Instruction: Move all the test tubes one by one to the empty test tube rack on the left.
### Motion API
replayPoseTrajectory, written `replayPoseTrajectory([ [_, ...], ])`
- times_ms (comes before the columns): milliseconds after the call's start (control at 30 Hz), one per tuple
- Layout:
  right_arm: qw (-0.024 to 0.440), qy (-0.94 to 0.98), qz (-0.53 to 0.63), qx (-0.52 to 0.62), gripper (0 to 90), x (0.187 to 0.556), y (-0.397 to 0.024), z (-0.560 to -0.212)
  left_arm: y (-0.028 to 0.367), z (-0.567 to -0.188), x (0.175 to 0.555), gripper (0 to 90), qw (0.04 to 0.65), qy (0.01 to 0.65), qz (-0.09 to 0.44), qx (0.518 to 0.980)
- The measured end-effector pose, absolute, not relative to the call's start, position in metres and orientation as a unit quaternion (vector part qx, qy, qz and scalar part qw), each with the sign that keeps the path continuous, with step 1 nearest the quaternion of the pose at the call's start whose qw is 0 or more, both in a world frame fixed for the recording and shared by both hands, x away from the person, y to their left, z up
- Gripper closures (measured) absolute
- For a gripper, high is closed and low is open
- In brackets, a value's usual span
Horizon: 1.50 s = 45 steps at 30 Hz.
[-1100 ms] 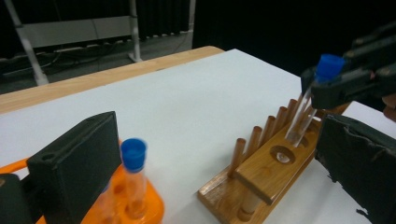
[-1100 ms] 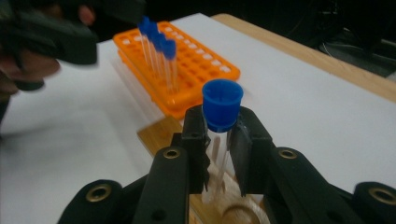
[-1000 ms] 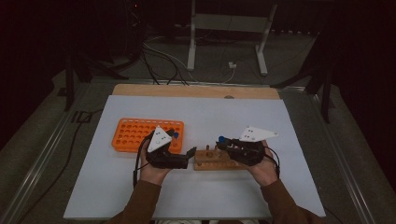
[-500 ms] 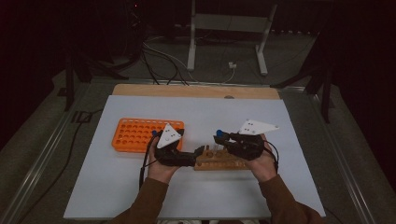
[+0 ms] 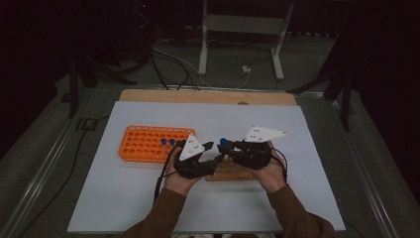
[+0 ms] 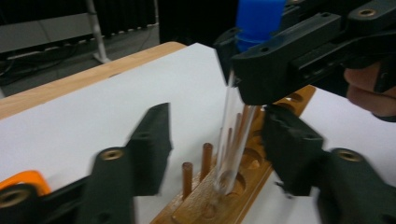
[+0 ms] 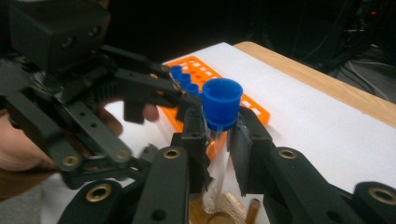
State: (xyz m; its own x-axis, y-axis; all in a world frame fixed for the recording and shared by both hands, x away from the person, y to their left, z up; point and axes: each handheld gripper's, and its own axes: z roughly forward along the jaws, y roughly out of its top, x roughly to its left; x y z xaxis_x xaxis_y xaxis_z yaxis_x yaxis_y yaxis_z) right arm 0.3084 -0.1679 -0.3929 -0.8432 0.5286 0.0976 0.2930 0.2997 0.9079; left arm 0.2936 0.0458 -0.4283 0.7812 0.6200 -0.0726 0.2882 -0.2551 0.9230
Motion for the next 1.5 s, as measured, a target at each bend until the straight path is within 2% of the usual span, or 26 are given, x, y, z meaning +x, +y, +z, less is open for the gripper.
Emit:
replayPoseTrajectory([
  [167, 0.104, 0.798, 0.537, 0.254, 76.7, 0.308, -0.167, -0.393, 0.045, -0.43, 0.295, 65.0, 0.538, 0.286, 0.147, 0.779],
  [333, 0.102, 0.798, 0.537, 0.253, 76.7, 0.308, -0.166, -0.394, 0.044, -0.431, 0.295, 74.6, 0.541, 0.279, 0.137, 0.781],
  [467, 0.102, 0.799, 0.537, 0.25, 75.6, 0.308, -0.167, -0.394, 0.043, -0.431, 0.294, 76.6, 0.542, 0.277, 0.137, 0.781],
  [767, 0.103, 0.793, 0.543, 0.257, 40.4, 0.309, -0.174, -0.393, 0.051, -0.432, 0.297, 77.8, 0.543, 0.296, 0.143, 0.772],
  [967, 0.127, 0.791, 0.531, 0.276, 16.5, 0.309, -0.18, -0.396, 0.063, -0.432, 0.298, 77.8, 0.542, 0.319, 0.156, 0.762],
  [1500, 0.153, 0.774, 0.525, 0.32, 3.4, 0.309, -0.21, -0.409, 0.101, -0.427, 0.297, 78.0, 0.548, 0.349, 0.184, 0.737],
])
